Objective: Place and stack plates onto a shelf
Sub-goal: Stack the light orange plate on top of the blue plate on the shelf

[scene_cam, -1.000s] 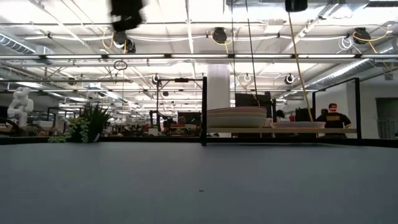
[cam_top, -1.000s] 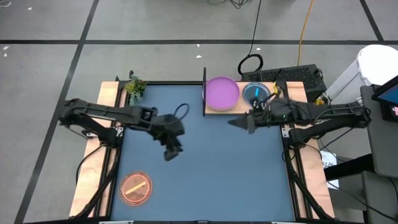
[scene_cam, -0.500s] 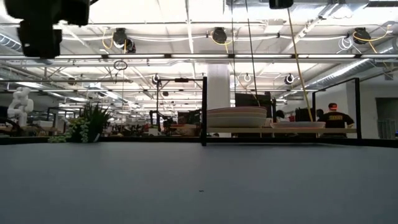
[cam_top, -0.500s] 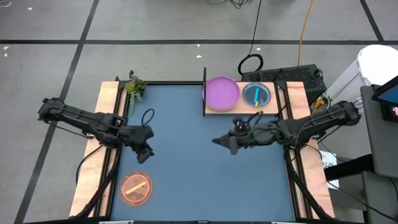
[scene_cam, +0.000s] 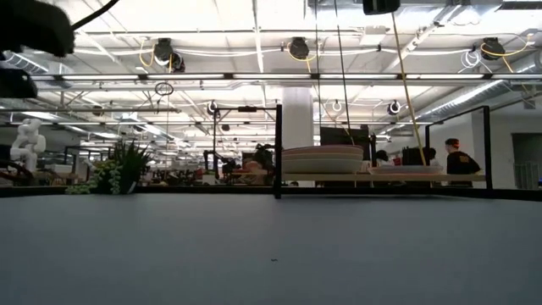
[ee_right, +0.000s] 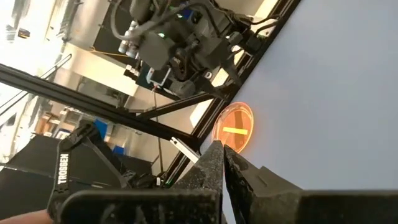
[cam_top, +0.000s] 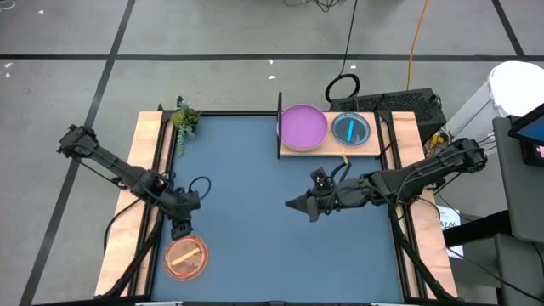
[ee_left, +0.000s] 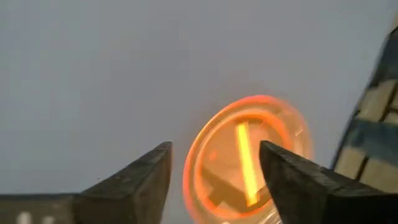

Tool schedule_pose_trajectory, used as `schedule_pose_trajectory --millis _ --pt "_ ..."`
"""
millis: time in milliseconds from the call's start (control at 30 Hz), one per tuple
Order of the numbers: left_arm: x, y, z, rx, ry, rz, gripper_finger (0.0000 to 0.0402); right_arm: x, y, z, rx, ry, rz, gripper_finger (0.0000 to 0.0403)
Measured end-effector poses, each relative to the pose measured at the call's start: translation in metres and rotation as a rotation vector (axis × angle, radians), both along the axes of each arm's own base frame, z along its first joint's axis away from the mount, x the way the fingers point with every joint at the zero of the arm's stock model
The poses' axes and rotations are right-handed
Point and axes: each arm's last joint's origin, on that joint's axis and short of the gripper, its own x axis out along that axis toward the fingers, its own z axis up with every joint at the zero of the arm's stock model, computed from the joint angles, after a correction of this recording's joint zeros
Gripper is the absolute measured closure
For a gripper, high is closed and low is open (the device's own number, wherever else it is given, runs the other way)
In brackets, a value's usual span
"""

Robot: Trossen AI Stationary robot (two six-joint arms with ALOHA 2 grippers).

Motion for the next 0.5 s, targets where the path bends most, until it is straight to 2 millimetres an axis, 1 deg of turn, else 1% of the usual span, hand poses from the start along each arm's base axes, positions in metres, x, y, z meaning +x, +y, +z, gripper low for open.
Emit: schedule_pose_trajectory --millis 100,200,300,500 --pt "-0.006 -0.004 -0.006 0.03 0.011 -0.079 0.0128 -0.001 0.001 0.0 -0.007 0.0 -0.012 0.0403" --pt "-0.013 -0.007 -0.016 0.086 0.009 -0.157 0.0124 -0.001 0.002 0.0 -0.023 0.001 -0.009 0.0403" --pt "-0.019 -0.009 -0.026 0.127 0.015 -0.216 0.0133 -0.001 0.002 0.0 -0.024 0.003 -0.008 0.0403" --pt "-0.026 -0.012 -0.04 0.166 -0.001 -0.293 0.0166 -0.001 0.002 0.0 -0.027 0.003 -0.007 0.0403"
